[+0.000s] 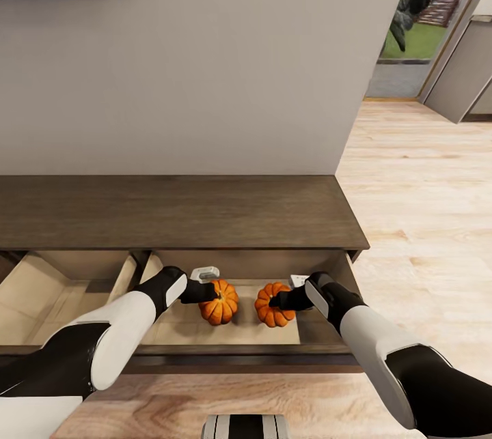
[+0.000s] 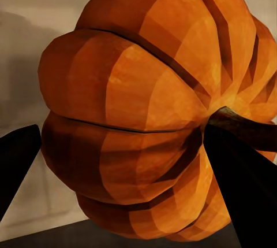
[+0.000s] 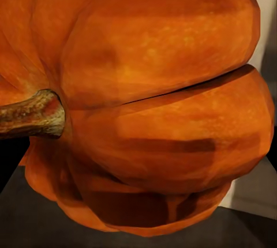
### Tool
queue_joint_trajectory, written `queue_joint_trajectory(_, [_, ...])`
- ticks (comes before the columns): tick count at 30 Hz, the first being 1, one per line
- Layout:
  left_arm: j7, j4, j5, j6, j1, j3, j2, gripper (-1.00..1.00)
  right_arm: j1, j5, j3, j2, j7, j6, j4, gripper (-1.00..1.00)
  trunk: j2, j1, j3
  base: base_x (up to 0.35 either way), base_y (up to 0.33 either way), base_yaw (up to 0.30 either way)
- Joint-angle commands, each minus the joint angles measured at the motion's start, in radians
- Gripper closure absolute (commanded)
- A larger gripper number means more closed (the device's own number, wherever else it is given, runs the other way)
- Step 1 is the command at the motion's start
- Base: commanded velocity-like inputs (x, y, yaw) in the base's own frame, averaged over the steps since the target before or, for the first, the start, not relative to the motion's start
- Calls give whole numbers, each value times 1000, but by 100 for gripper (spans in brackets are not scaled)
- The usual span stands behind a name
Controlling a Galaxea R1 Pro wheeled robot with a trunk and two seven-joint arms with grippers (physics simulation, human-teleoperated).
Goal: Place each of the two pumpkins and all three candles from the living room inside a cabinet in the living room (use any cabinet), then make sure every cabinet is closed, and position the cauldron so it is next to a table in the living room.
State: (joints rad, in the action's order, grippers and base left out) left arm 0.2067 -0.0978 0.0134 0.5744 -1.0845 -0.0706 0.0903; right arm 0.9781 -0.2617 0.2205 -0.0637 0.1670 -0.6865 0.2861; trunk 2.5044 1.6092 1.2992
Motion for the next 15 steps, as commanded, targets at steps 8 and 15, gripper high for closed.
queue_joint_trajectory(8, [-3, 0, 0, 7, 0, -6, 0, 100, 1, -10, 8, 1, -2, -2, -2, 100, 0, 0, 1, 0, 0, 0])
queue_joint_trajectory(15, [-2, -1, 0, 7, 0, -6, 0, 100, 1, -10, 8, 1, -2, -2, -2, 100, 0, 0, 1, 0, 0, 0])
